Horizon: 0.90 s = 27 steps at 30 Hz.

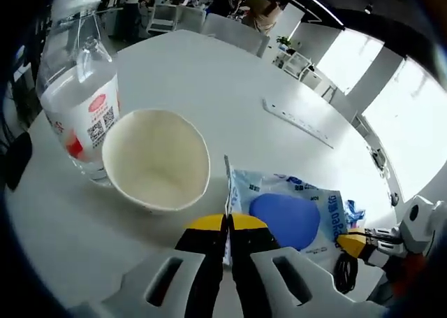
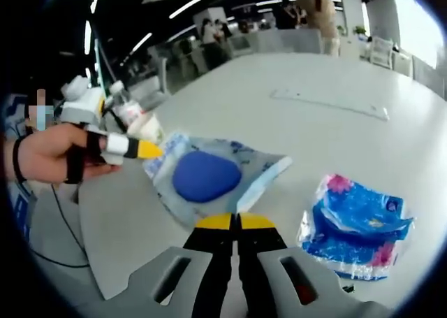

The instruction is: Arrange the tabletop items into an orderly group along one side of the table until the central work area is clear of visible clutter.

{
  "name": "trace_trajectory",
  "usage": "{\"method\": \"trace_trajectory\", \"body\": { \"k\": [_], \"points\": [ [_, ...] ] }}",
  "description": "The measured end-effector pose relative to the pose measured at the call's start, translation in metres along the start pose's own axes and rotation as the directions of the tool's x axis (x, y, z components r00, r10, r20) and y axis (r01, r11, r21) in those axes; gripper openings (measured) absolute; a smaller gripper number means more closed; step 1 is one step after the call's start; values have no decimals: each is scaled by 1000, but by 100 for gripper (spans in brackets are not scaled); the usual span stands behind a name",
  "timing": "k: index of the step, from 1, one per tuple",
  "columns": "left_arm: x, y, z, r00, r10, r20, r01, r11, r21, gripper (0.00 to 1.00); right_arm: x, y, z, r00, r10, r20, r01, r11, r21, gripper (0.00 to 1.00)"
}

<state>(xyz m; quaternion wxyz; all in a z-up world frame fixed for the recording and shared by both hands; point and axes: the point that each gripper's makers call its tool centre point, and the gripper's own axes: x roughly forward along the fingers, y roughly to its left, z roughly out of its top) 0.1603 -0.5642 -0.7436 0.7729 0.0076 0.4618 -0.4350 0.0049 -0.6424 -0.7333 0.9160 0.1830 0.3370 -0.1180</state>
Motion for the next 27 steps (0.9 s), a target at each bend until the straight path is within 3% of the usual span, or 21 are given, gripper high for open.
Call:
{"method": "trace_trajectory", "body": {
  "k": [13,27],
  "points": [
    [3,18,-12,999,-28,-21,27,998,-57,5,8,0,-18,999,-22,-30,23,1000,22,0],
    [-14,24,-30,995,-94,-18,92,990,-108,12,0,-3,-24,998,-45,-39,46,999,20,9]
  ]
}}
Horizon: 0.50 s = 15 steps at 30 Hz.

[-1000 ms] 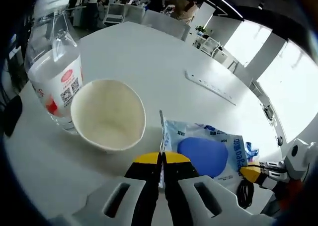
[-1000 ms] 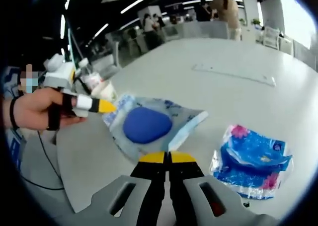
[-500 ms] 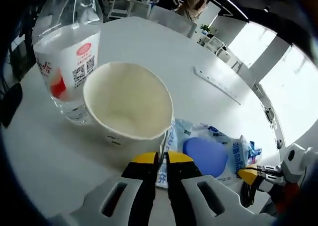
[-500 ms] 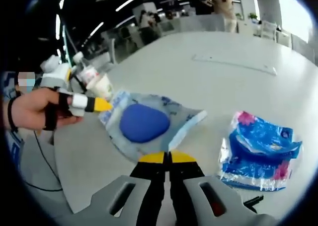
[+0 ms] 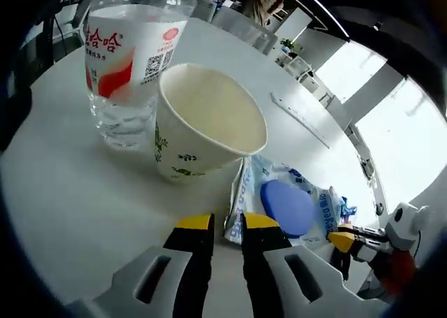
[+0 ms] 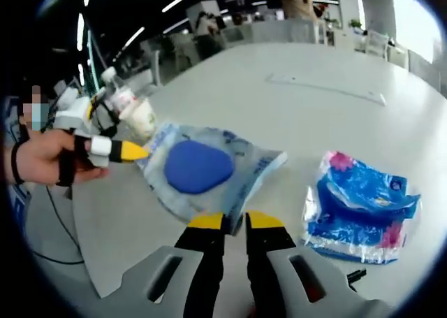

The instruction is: Arrange the tabletop items into an orderly group along one side of the table until the central work area is clear of visible clutter.

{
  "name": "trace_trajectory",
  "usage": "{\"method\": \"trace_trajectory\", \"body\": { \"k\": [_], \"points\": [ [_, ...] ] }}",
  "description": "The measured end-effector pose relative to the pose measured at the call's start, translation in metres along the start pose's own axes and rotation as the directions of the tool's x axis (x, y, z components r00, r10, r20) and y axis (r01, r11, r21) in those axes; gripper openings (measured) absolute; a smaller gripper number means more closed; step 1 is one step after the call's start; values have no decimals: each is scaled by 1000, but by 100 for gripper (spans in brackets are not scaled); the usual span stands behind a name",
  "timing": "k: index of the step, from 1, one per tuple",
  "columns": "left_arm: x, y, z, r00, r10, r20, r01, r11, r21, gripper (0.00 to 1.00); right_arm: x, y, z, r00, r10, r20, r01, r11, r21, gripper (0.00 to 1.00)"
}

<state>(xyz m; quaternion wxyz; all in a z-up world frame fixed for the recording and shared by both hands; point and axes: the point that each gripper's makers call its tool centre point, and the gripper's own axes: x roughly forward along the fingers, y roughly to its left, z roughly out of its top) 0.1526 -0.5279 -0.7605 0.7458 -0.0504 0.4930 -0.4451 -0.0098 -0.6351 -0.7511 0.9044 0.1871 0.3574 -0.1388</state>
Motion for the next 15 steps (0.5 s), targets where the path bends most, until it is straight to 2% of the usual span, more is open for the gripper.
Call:
{"method": "trace_trajectory", "body": {
  "k": [4,9,15],
  "points": [
    [-2,0,-2,1000,-9,-1,9,1000,-4,9,-3,-2,0,1000,-9,10,8,1000,28,8],
    [3,0,-3,1000,-13,-10,13,1000,-10,4,-1,0,4,1000,-11,14,11,999,36,1],
    [7,0,7,1000,-4,11,5,999,-42,3,6,-4,13,1000,-22,15,21,999,47,0]
  ]
}}
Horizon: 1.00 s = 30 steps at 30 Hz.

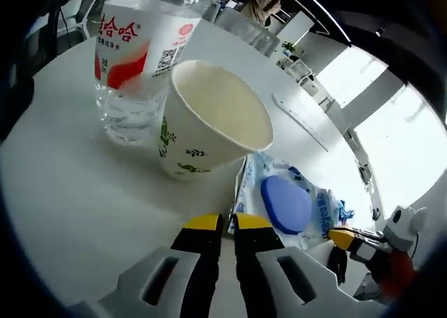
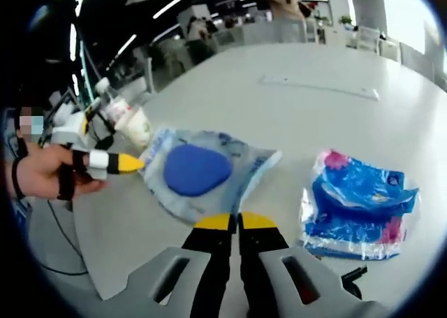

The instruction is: Arrange the tabletop items into an orderly group along one side of the table until the central work area is clear of visible clutter.

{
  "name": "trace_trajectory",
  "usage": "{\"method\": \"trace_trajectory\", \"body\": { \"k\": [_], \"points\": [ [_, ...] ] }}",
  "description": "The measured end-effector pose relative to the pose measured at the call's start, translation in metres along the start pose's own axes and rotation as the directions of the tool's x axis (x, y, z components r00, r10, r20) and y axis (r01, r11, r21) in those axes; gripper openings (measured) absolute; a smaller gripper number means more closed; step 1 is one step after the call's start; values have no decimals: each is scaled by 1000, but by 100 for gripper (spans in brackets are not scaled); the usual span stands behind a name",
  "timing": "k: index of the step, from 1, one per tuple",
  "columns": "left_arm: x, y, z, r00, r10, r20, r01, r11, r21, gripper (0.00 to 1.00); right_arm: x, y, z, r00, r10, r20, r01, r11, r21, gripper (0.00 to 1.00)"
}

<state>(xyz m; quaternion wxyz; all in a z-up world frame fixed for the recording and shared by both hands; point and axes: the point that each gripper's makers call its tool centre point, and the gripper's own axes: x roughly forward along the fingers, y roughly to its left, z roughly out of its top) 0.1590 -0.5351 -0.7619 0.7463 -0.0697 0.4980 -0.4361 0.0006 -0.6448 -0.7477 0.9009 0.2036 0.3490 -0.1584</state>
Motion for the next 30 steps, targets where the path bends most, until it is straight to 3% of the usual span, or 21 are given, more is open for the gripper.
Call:
{"method": "trace_trajectory", "body": {
  "k": [7,13,18,30],
  "points": [
    [-4,2,5,1000,2,9,-2,1000,-30,5,0,0,1,1000,-9,-4,9,1000,-13,4],
    [-22,10,-3,1000,4,5,-4,1000,16,10,-4,-5,-8,1000,-17,-12,17,999,-30,14],
    [-38,16,-7,1000,5,8,-6,997,79,13,-11,-4,-12,1000,-28,12,28,999,-23,14],
    [-72,17,-8,998,-28,47,21,989,148,18,-39,-5,-19,997,-60,43,62,997,-43,15]
  ]
}}
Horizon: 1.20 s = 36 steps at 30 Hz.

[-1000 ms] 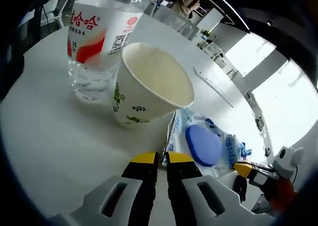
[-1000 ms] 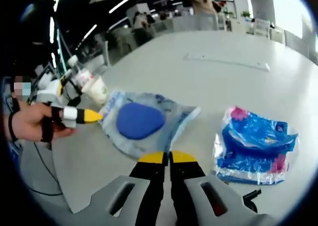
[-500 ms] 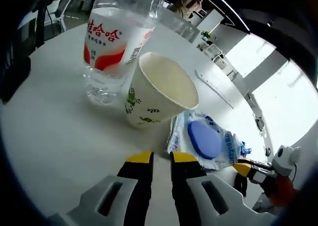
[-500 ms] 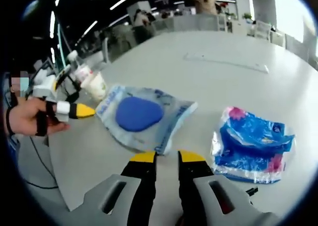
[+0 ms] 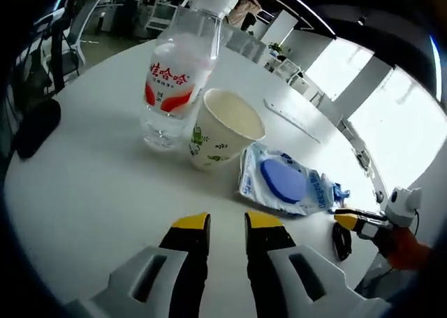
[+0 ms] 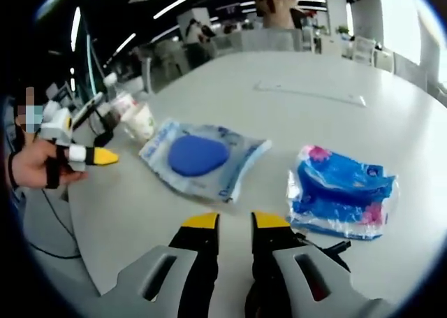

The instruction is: Arrange the tabletop items into an orderly group along one side of the table until the central work area is clear of visible clutter.

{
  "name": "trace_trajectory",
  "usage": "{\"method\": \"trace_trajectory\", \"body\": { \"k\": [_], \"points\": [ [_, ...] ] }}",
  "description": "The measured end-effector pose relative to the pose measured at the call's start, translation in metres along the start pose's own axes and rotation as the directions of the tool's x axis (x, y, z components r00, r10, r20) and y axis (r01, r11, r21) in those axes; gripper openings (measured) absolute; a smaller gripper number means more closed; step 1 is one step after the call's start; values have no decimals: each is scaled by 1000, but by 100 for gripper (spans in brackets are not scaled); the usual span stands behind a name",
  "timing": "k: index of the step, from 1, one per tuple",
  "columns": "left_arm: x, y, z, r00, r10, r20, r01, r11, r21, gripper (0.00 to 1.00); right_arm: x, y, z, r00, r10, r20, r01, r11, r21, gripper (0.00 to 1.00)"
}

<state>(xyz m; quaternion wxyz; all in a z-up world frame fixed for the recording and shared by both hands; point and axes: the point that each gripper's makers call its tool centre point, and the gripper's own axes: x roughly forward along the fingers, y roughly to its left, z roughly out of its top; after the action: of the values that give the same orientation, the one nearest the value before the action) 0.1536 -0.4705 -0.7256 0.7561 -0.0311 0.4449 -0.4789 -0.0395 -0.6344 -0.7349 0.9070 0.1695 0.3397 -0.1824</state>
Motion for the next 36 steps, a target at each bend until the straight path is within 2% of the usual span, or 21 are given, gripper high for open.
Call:
{"method": "trace_trajectory", "body": {
  "k": [6,11,17,24,29,36],
  "points": [
    [-18,2,-8,1000,-9,12,8,997,74,20,-15,-9,-8,999,-37,4,37,999,3,16],
    [-27,5,-19,1000,-19,-5,19,996,85,21,-27,-16,-18,998,-69,6,69,997,37,16],
    [-37,6,-20,1000,-25,-3,25,992,120,23,-41,-23,-24,995,-97,22,95,993,65,16],
    [-46,6,-22,1000,-24,19,20,987,159,24,-55,-40,-37,991,-133,10,131,987,94,16],
    [-54,3,-24,999,-24,33,17,981,193,25,-62,-51,-36,988,-153,10,151,984,97,16],
    [-64,1,-33,999,-27,34,20,981,195,25,-64,-66,-33,986,-167,12,165,981,102,15]
  ]
}}
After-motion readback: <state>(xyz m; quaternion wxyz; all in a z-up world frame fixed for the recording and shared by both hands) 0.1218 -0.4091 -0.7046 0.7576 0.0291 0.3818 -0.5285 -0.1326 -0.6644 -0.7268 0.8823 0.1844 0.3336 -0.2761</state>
